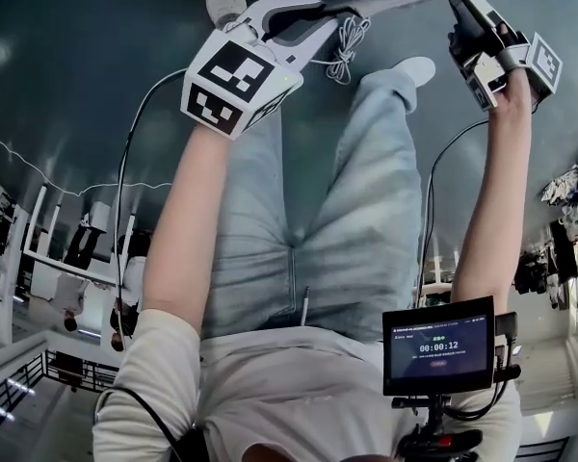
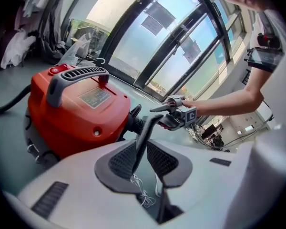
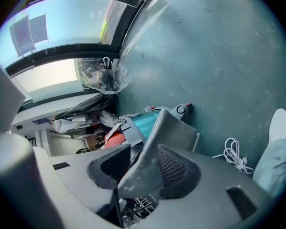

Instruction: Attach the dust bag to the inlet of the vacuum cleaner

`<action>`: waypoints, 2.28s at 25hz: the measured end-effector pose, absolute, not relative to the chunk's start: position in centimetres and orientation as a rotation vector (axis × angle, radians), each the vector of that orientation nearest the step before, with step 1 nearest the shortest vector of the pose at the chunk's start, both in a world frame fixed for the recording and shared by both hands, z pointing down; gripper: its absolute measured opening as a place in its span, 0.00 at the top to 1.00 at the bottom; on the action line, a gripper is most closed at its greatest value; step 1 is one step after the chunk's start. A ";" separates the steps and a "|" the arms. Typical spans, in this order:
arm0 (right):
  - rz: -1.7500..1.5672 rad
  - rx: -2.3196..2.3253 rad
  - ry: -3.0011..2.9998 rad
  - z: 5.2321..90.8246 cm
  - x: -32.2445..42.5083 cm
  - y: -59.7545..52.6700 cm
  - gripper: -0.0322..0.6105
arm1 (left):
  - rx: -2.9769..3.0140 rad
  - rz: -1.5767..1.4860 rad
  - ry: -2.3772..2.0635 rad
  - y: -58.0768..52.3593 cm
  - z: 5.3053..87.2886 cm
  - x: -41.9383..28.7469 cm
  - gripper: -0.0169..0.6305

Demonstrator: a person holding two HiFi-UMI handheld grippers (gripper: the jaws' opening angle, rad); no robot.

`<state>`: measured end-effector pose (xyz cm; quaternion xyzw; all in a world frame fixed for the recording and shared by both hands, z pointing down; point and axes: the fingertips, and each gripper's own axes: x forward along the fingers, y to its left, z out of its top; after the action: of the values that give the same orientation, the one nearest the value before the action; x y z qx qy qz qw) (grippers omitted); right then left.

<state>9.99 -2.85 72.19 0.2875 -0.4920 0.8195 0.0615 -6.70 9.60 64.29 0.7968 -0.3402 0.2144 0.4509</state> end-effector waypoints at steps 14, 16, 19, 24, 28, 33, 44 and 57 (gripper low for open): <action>1.925 0.662 -2.294 64.2 0.6 -1.4 0.70 | 1.885 0.354 -1.080 7.6 62.2 -13.4 0.88; 1.891 0.689 -2.323 64.7 -0.8 -0.4 0.70 | 1.890 0.339 -1.083 7.2 61.8 -13.0 0.88; 1.817 0.784 -2.409 64.7 -1.1 -0.3 0.70 | 1.897 0.328 -1.083 6.7 61.5 -12.7 0.88; 1.587 0.697 -2.398 65.1 -1.5 2.1 0.70 | 1.889 0.326 -1.081 7.1 61.5 -12.7 0.88; 1.364 0.702 -2.435 65.4 -1.3 3.1 0.70 | 1.877 0.320 -1.088 7.3 61.6 -13.1 0.88; 1.216 0.695 -2.495 64.8 -1.8 2.7 0.70 | 1.877 0.310 -1.085 7.0 61.4 -12.9 0.88; 1.015 0.572 -2.413 67.1 -4.0 4.6 0.72 | 1.862 0.298 -1.091 7.4 61.5 -12.8 0.88; 1.030 0.449 -2.549 63.0 -2.4 5.2 0.75 | 1.922 0.268 -1.065 6.5 60.5 -12.7 0.88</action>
<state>-2.38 5.17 63.02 0.1587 -0.9006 0.3640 0.1769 -12.66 6.54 60.53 0.7765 -0.4304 0.1081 0.4473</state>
